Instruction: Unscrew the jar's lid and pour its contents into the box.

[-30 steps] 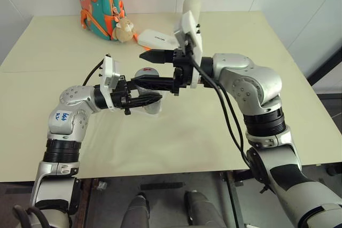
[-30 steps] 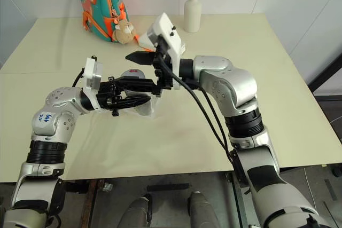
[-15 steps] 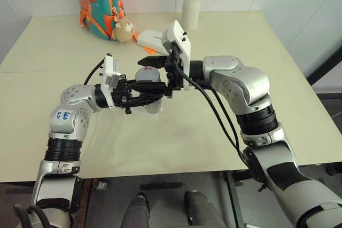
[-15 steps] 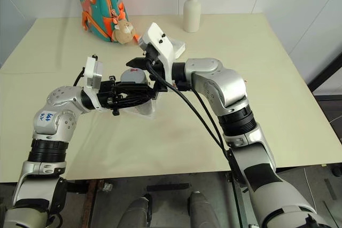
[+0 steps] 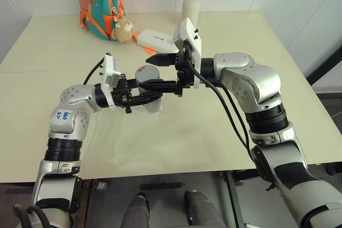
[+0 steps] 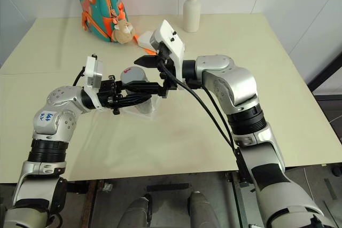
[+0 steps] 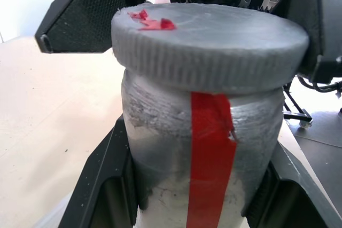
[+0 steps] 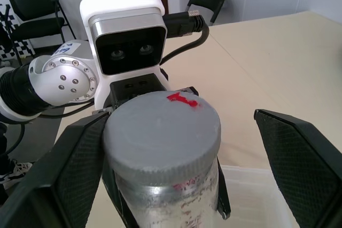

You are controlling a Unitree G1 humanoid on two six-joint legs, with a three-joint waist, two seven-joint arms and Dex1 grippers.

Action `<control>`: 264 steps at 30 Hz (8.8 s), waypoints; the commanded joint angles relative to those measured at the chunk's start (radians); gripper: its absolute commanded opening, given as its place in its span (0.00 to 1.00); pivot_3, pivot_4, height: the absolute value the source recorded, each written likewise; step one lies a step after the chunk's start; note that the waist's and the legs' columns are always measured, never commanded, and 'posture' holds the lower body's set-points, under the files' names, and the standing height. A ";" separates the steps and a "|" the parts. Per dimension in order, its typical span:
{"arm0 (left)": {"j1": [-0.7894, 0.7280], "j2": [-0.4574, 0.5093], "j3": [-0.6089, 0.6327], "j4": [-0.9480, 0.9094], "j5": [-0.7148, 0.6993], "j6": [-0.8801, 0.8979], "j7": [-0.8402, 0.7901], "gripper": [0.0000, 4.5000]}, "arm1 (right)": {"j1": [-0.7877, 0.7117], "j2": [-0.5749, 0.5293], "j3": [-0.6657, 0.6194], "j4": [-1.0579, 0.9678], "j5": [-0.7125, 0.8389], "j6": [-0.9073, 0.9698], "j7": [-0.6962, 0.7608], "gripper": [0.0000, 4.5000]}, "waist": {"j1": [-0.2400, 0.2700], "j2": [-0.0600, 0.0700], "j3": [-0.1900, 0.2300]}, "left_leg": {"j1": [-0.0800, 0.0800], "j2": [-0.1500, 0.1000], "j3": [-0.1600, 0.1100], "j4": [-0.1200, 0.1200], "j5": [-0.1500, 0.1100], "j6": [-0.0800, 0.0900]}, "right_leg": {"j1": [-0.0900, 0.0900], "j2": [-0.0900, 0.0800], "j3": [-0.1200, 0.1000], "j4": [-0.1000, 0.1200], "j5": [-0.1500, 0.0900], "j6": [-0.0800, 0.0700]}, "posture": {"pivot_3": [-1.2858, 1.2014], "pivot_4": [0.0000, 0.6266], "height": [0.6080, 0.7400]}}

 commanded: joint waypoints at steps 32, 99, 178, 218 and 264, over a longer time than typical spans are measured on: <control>0.013 0.017 0.024 -0.060 -0.017 0.009 -0.012 0.43 | 0.011 -0.031 -0.070 -0.077 0.139 0.048 0.091 0.99 | 0.000 0.000 0.000 | 0.000 0.000 0.000 0.000 0.000 0.000 | 0.000 0.000 0.000 0.000 0.000 0.000 | 0.52 0.24 1.00; 0.037 0.073 0.118 -0.029 -0.033 -0.003 0.023 0.43 | 0.656 -0.227 -0.253 -0.218 -0.139 -0.350 -0.192 0.57 | 0.028 -0.001 0.000 | -0.001 -0.001 0.000 -0.002 0.000 0.001 | 0.001 0.000 0.000 -0.004 0.000 0.000 | 0.52 0.24 1.00; -0.389 0.364 -0.627 0.414 2.031 -0.793 1.925 0.43 | 0.560 -0.151 -0.206 -0.408 0.068 -0.120 -0.273 0.99 | 0.051 0.001 0.000 | 0.000 -0.003 0.001 0.000 0.002 0.002 | 0.001 0.000 0.002 -0.002 0.002 0.004 | 0.52 0.24 1.00; -0.229 0.119 0.340 1.088 0.349 -0.590 0.843 0.43 | 0.620 -0.229 -0.209 -0.452 0.037 -0.154 -0.219 0.99 | 0.025 0.000 0.000 | 0.001 -0.003 -0.002 0.005 0.005 0.002 | 0.001 0.000 0.001 0.009 0.002 0.004 | 0.52 0.24 1.00; 0.458 0.411 0.243 -0.083 0.127 -0.422 0.037 1.00 | 0.720 -0.427 -0.298 -0.308 -0.022 -0.487 0.098 1.00 | 0.042 -0.002 -0.001 | 0.012 0.000 0.010 -0.010 0.006 0.002 | 0.007 -0.002 0.007 -0.006 0.004 -0.002 | 0.52 0.24 1.00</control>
